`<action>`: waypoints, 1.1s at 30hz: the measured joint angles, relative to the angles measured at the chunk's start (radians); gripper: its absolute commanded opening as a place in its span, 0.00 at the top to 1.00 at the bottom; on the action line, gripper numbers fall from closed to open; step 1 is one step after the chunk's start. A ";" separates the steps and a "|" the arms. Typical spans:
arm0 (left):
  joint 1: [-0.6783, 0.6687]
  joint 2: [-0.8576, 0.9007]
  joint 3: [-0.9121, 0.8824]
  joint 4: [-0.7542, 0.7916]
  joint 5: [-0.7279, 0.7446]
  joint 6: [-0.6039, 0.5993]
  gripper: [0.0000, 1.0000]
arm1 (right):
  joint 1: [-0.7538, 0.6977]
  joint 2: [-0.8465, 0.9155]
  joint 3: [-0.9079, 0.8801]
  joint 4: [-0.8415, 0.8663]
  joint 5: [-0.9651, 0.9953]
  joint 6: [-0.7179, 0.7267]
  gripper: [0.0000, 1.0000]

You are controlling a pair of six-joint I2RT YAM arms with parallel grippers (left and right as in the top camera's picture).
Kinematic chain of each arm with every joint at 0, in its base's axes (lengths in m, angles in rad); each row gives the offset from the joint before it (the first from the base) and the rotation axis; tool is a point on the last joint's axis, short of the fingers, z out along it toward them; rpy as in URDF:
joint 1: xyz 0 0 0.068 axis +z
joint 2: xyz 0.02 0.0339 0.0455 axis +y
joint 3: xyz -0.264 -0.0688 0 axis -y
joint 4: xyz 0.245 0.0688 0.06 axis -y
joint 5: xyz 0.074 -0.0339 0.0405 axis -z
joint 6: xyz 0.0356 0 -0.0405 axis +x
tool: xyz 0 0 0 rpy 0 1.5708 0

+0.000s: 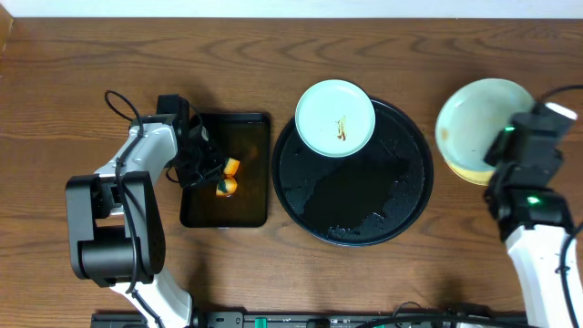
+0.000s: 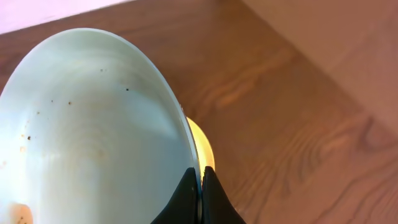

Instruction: Clean dirty plates on tray and stack at the side

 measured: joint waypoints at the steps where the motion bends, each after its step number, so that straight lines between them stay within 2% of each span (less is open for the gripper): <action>1: 0.000 0.000 0.000 0.000 0.000 0.000 0.93 | -0.038 0.014 0.000 0.000 -0.034 0.016 0.99; 10: 0.000 0.000 0.000 0.000 0.000 0.000 0.93 | -0.268 0.229 0.000 0.092 -0.275 0.076 0.99; 17: 0.000 0.000 0.000 0.000 0.000 0.000 0.93 | -0.298 0.373 0.000 0.180 -0.360 0.091 0.98; 22: 0.000 0.000 0.000 0.000 0.003 0.000 0.93 | -0.298 0.424 0.000 0.185 -0.389 0.102 0.65; 23: 0.000 0.000 0.000 0.000 0.003 0.000 0.93 | -0.298 0.426 0.000 0.186 -0.401 0.102 0.63; 28: 0.000 0.000 0.000 0.000 0.003 0.000 0.93 | -0.297 0.425 0.000 0.202 -0.501 0.089 0.58; 33: 0.000 0.000 0.000 0.000 0.003 0.000 0.92 | -0.256 0.406 0.001 0.195 -0.650 0.052 0.61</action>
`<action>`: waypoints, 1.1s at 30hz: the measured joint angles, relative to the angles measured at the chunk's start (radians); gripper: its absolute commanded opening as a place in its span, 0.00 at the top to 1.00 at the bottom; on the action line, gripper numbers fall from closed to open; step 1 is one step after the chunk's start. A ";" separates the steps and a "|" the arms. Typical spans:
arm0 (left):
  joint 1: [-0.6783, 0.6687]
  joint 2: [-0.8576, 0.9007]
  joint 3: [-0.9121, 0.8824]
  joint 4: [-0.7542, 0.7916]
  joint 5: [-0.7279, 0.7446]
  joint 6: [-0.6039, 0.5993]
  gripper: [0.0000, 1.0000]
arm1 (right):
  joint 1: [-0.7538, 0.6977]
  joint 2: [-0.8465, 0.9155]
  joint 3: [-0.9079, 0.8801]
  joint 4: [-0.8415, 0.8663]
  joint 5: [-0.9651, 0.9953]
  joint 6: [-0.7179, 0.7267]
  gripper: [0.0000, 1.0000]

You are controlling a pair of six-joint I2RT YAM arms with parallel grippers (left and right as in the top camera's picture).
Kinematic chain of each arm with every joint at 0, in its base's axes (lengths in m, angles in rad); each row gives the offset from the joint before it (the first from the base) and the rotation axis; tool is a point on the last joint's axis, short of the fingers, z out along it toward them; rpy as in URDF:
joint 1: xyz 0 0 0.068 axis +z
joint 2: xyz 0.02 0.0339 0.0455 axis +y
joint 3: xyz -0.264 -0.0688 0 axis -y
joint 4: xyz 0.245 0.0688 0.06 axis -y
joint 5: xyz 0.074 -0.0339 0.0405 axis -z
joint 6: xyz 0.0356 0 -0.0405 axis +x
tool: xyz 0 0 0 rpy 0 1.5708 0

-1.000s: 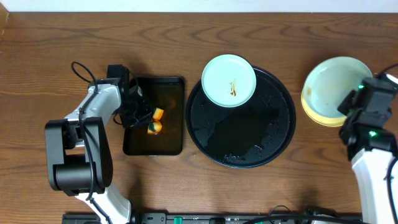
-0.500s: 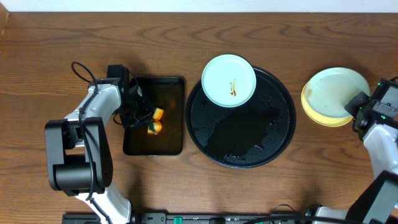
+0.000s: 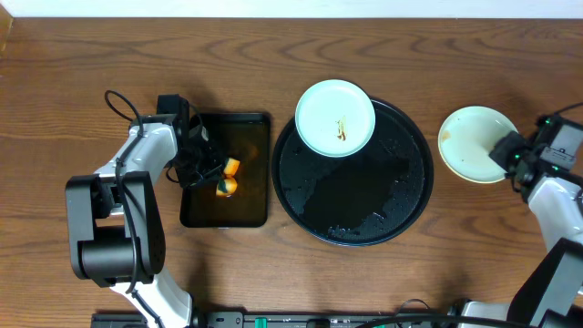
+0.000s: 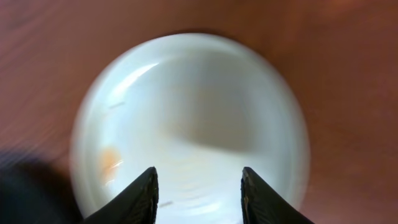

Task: Clean dirty plates on tray and stack at the side
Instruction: 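Move the right gripper to the remaining pale green plate rim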

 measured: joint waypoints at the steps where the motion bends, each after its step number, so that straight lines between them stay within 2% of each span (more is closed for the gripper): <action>1: 0.000 0.000 0.000 0.000 0.000 0.000 0.93 | 0.021 -0.008 0.001 -0.008 -0.035 -0.012 0.62; 3: 0.000 0.000 0.000 0.000 0.000 0.000 0.93 | 0.069 -0.020 0.015 -0.053 -0.094 -0.035 0.62; 6: 0.000 0.000 0.000 0.000 0.000 0.000 0.93 | 0.165 -0.022 0.074 -0.159 -0.143 -0.090 0.57; 12: 0.000 0.000 0.000 0.000 0.000 0.000 0.93 | 0.329 -0.022 0.282 -0.349 -0.168 -0.206 0.51; 20: 0.000 0.000 0.000 0.001 0.000 0.000 0.93 | 0.464 -0.003 0.430 -0.359 -0.117 -0.332 0.52; 23: 0.000 0.000 0.000 0.001 0.000 0.000 0.92 | 0.494 0.063 0.502 -0.370 -0.098 -0.349 0.51; 29: 0.000 0.000 0.000 0.001 0.000 0.000 0.93 | 0.497 0.280 0.758 -0.515 -0.082 -0.362 0.48; 33: 0.000 0.000 0.000 0.001 0.000 0.000 0.92 | 0.501 0.394 0.812 -0.540 -0.094 -0.365 0.50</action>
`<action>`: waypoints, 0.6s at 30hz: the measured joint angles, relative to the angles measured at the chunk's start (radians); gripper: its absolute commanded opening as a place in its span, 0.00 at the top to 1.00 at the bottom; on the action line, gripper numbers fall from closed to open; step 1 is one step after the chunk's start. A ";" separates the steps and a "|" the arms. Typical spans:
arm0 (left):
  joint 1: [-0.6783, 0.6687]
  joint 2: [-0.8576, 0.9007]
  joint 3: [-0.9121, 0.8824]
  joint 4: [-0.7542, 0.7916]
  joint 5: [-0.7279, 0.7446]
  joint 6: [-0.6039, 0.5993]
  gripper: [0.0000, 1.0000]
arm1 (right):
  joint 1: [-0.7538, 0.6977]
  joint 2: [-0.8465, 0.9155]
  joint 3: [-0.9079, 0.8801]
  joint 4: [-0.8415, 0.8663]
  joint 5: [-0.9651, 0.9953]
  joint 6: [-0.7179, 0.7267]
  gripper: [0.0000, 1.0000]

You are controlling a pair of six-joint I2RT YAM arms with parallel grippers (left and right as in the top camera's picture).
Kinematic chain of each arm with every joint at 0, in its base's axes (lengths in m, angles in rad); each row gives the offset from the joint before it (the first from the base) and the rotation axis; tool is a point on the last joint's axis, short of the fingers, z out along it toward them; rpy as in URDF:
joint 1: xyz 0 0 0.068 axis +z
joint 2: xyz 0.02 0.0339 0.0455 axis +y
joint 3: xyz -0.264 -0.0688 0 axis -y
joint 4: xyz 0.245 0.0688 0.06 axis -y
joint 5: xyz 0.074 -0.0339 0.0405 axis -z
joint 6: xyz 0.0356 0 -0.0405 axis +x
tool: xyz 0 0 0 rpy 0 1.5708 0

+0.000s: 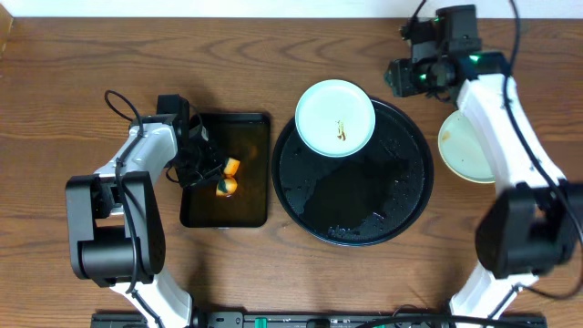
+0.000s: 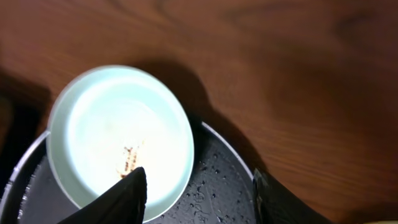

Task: Clean dirty plates on tray and stack at the side
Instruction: 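Move the right gripper to the remaining pale green plate rim, then drag the pale green plate to the round tray center with right gripper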

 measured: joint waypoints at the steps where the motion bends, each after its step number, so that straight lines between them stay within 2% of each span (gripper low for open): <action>1: 0.000 0.000 0.000 0.000 0.000 0.000 0.93 | 0.001 0.031 0.000 -0.002 -0.010 -0.001 0.52; 10: 0.000 0.000 0.000 0.000 0.000 0.000 0.93 | 0.012 0.230 0.000 -0.011 -0.053 0.032 0.56; 13: 0.000 0.000 0.000 0.000 0.000 0.000 0.92 | 0.012 0.261 0.000 -0.011 -0.073 0.042 0.65; 15: 0.000 0.000 0.000 0.000 0.000 0.000 0.92 | 0.012 0.274 0.000 -0.013 -0.090 0.049 0.77; 18: 0.000 0.000 0.000 0.000 0.000 0.000 0.92 | 0.013 0.278 0.000 -0.028 -0.105 0.055 0.88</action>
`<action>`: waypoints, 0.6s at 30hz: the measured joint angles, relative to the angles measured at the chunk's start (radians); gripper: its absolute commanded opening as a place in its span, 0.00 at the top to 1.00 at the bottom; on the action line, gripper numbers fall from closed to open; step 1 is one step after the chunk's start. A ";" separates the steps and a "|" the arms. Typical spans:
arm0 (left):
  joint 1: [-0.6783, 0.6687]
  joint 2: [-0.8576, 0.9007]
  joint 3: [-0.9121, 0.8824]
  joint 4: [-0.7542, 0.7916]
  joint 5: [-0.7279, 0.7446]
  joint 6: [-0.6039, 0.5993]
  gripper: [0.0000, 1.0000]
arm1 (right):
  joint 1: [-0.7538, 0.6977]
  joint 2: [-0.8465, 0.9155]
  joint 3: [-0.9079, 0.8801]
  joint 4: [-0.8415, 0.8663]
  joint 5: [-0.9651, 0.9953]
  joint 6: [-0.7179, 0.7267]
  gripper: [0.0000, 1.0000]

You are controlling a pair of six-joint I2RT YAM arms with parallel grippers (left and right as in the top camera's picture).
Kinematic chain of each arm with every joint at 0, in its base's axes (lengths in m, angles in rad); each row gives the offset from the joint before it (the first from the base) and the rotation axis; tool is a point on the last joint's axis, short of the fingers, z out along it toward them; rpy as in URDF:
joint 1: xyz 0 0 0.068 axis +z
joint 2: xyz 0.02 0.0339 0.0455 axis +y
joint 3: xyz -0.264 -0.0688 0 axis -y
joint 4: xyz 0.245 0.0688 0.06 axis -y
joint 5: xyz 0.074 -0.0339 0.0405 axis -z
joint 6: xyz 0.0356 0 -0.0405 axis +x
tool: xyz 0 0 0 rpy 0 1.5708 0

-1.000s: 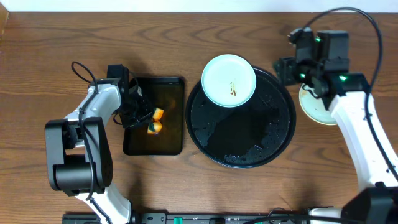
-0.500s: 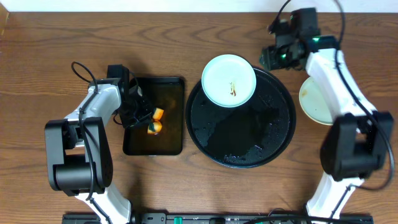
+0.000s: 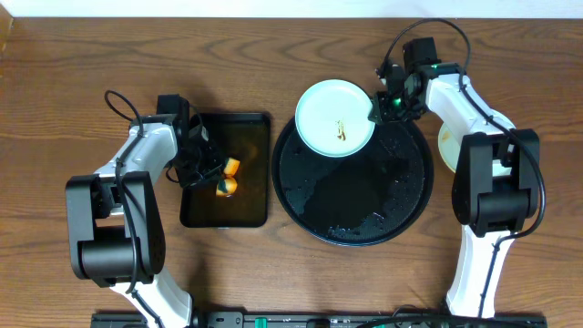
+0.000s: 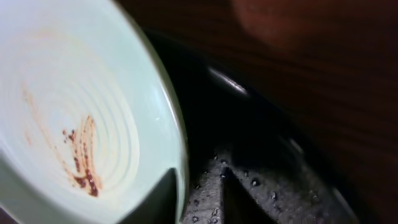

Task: Clean dirty plates on tray and stack at the side
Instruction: 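Drag the pale green plate to the round tray center with right gripper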

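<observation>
A pale green plate (image 3: 335, 117) with a brown food streak (image 4: 81, 155) lies on the far left part of the round black tray (image 3: 364, 200). My right gripper (image 3: 376, 109) is at the plate's right rim. In the right wrist view the right gripper (image 4: 199, 199) is open astride that rim (image 4: 177, 143), one finger inside the plate, the other over the wet tray (image 4: 267, 180). A second pale plate (image 3: 448, 148) lies on the table right of the tray, mostly hidden by my right arm. The left gripper (image 3: 202, 167) rests over a black rectangular tray (image 3: 246, 137).
An orange object (image 3: 228, 179) lies in the rectangular tray by the left gripper's fingers. The round tray's surface is beaded with water drops. Brown wooden table runs all round, with the back edge along the top of the overhead view.
My right gripper has come down from above the table behind the round tray to the dirty plate's right rim, its fingers now astride it. The left arm has not moved.
The right gripper held a pale plate by its rim over a yellow one at the table's right. Then that plate lay there and the gripper was open above it. The arm later stood behind the round tray, and now its fingers straddle the dirty plate's rim.
</observation>
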 measured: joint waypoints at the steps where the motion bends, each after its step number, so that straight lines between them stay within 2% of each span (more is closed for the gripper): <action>1: 0.000 0.000 0.000 0.000 0.000 0.000 0.93 | 0.000 0.000 0.000 -0.007 -0.003 0.002 0.92; 3: 0.000 0.000 0.000 0.000 0.000 0.000 0.93 | 0.003 0.000 0.001 -0.030 -0.005 0.002 0.99; 18: 0.000 0.000 0.000 0.000 0.000 0.000 0.93 | 0.026 0.000 0.006 -0.356 0.177 0.096 0.99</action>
